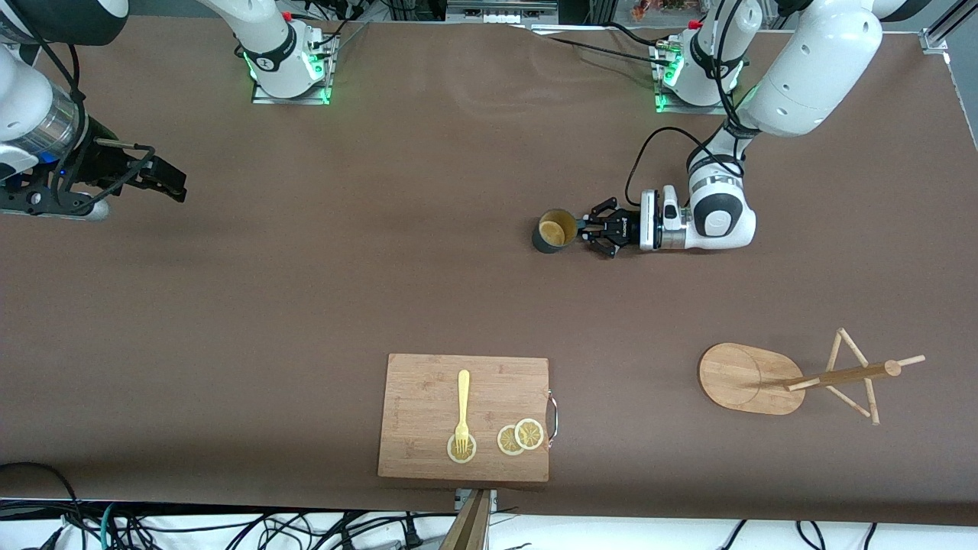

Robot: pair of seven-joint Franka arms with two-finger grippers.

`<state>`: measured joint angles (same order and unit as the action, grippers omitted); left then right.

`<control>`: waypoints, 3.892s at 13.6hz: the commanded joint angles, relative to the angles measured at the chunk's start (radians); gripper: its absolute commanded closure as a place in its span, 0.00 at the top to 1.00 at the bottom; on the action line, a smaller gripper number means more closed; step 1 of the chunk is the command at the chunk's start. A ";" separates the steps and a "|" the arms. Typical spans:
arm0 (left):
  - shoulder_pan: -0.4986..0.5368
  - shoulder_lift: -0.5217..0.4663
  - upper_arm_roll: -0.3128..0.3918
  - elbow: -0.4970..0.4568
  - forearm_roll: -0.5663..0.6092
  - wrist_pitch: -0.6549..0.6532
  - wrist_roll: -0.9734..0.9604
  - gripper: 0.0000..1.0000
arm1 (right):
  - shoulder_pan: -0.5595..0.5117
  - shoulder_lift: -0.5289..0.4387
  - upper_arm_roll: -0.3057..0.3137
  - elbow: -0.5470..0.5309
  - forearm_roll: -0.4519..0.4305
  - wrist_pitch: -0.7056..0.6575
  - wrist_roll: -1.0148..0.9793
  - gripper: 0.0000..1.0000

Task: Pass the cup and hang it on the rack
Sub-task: 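Reach the left gripper to the mug and grasp its handle, then lift the mug with the left gripper and carry it to the rack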

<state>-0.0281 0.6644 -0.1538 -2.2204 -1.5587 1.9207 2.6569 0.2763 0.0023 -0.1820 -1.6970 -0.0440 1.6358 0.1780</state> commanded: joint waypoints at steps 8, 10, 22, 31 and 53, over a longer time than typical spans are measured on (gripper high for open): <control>0.083 -0.035 -0.001 0.031 -0.024 -0.189 -0.389 0.00 | 0.004 0.007 0.006 0.034 0.010 -0.014 0.011 1.00; 0.115 -0.057 0.002 0.031 0.003 -0.224 -0.475 0.00 | 0.007 0.007 0.007 0.039 0.016 -0.008 0.011 1.00; 0.562 -0.066 0.006 0.277 0.517 -0.548 -1.113 0.00 | 0.000 0.008 0.004 0.040 0.035 -0.014 0.009 1.00; 0.709 -0.028 0.005 0.435 0.511 -0.664 -1.750 0.00 | 0.000 0.008 0.004 0.039 0.035 -0.021 0.008 1.00; 0.683 0.125 0.002 0.818 0.335 -0.631 -2.304 0.00 | -0.002 0.008 0.004 0.037 0.035 -0.021 0.008 1.00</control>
<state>0.6579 0.7382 -0.1525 -1.4804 -1.2000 1.2927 0.3838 0.2788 0.0052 -0.1787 -1.6764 -0.0229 1.6319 0.1800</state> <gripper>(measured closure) 0.797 0.000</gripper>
